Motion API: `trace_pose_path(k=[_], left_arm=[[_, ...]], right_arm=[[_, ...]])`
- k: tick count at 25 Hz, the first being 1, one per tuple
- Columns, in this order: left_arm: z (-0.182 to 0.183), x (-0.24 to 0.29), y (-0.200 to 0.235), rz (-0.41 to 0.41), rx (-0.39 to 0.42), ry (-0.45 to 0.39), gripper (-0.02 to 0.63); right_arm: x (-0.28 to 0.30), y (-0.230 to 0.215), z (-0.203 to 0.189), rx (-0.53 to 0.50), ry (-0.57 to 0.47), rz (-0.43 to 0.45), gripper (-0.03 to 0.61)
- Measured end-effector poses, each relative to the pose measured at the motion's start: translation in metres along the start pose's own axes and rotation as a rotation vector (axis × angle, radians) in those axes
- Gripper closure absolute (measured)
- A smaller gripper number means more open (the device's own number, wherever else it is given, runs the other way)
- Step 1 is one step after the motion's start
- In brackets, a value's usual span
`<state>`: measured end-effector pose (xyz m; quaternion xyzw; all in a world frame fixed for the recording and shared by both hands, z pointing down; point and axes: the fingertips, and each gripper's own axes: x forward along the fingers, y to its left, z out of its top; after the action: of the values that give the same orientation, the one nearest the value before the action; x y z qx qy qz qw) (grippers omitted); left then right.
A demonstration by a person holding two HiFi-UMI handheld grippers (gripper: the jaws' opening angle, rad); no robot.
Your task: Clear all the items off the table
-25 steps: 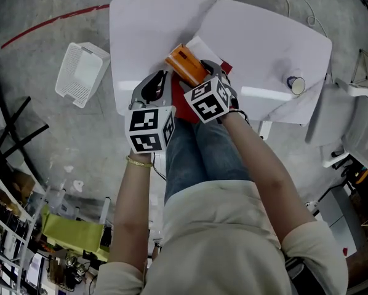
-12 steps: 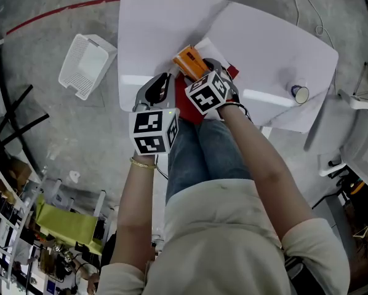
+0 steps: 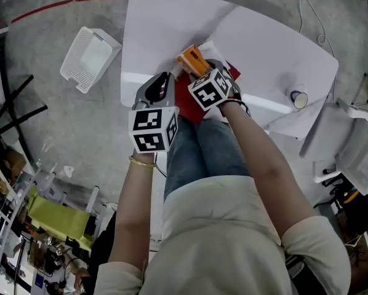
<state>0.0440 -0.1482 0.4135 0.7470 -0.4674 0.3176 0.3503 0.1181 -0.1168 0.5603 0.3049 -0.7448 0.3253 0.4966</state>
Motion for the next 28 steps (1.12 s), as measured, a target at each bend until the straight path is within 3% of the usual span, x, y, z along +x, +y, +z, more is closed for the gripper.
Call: trace_pose_path(k=[11,28], left_arm=[[0.002,-0.025,0.001,0.038,-0.026,-0.028,0.575],[-0.002,-0.080,0.004,0.089,-0.115,-0.086,0.575]], right_arm=[[-0.037,0.003,0.011,-0.048,-0.061,0.002,0.337],[-0.102,0.046,0.038,-0.132,-0.133,0.029,0.337]])
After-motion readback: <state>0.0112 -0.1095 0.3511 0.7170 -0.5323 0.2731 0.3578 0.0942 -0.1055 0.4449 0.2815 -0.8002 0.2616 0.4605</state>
